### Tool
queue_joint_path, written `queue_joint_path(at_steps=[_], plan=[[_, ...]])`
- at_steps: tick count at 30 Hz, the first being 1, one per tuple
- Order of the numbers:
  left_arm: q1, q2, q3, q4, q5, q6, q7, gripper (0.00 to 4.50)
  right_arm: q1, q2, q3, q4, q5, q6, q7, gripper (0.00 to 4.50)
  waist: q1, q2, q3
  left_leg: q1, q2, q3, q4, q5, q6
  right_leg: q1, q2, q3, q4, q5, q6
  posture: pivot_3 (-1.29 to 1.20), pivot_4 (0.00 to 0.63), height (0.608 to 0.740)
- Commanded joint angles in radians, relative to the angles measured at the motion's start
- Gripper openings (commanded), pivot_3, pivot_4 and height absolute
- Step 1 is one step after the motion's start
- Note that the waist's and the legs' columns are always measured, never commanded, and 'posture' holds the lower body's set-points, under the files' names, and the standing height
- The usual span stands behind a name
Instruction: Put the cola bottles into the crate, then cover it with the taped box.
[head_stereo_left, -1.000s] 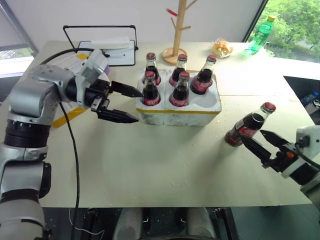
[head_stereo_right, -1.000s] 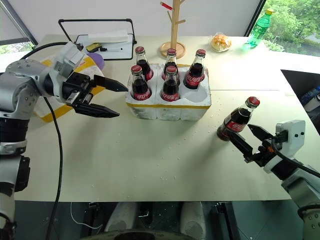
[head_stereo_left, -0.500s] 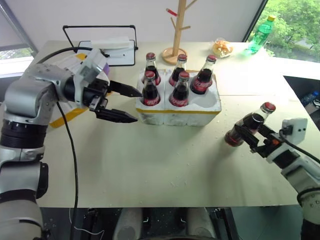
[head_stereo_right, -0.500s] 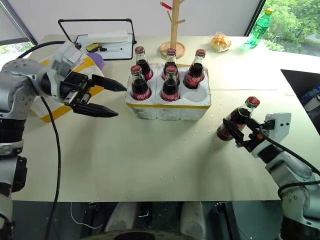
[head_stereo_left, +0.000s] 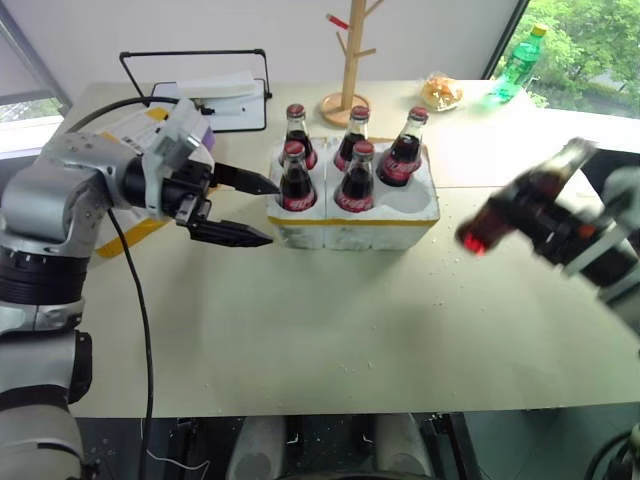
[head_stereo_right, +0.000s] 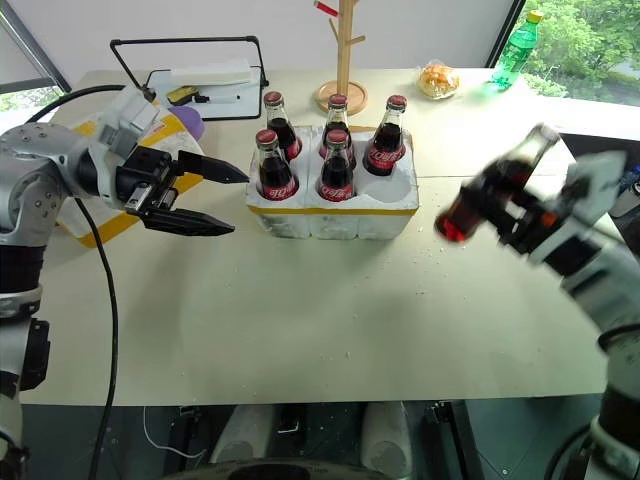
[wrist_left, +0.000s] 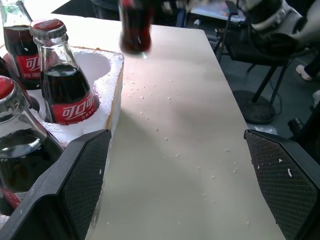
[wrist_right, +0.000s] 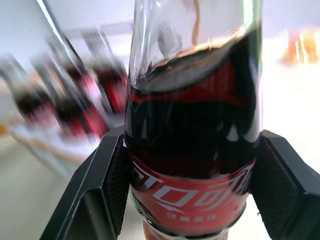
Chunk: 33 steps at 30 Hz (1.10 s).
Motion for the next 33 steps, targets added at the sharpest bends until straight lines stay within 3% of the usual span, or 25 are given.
queue_joint_path(at_steps=[1, 7, 13, 33], plan=[[0.001, 0.011, 0.038, -0.029, -0.019, -0.004, 0.011, 4.50, -0.150, -0.025, 0.053, 0.004, 0.041, -0.003, -0.020, 2.67, 0.000, 0.000, 0.000, 0.000, 0.000, 0.000, 0.000, 0.000, 0.000, 0.000, 0.000, 0.000, 0.000, 0.000, 0.000, 0.00, 0.150, 0.740], [0.004, 0.011, 0.045, -0.031, -0.022, -0.006, 0.026, 4.50, -0.308, 0.049, 0.267, 0.091, -0.053, -0.018, -0.006, 2.67, 0.001, -0.001, 0.000, -0.001, -0.001, 0.001, 0.001, 0.000, 0.001, 0.000, -0.001, 0.000, -0.001, 0.000, 0.000, 0.00, 0.150, 0.740], [0.007, 0.030, 0.062, -0.047, -0.032, 0.004, 0.043, 4.50, -0.300, 0.084, 0.446, 0.138, -0.234, -0.078, 0.055, 2.67, 0.002, -0.001, 0.000, -0.003, -0.001, 0.001, 0.001, 0.000, 0.001, -0.001, -0.001, 0.000, 0.001, 0.000, 0.000, 0.00, 0.150, 0.740], [0.050, 0.062, 0.102, -0.084, -0.056, 0.020, 0.093, 4.50, -0.350, 0.117, 0.430, 0.403, -0.372, -0.164, 0.103, 2.67, 0.003, -0.003, -0.001, -0.001, -0.001, 0.001, 0.001, 0.000, 0.001, 0.001, -0.001, 0.000, 0.000, 0.000, 0.000, 0.00, 0.150, 0.740]])
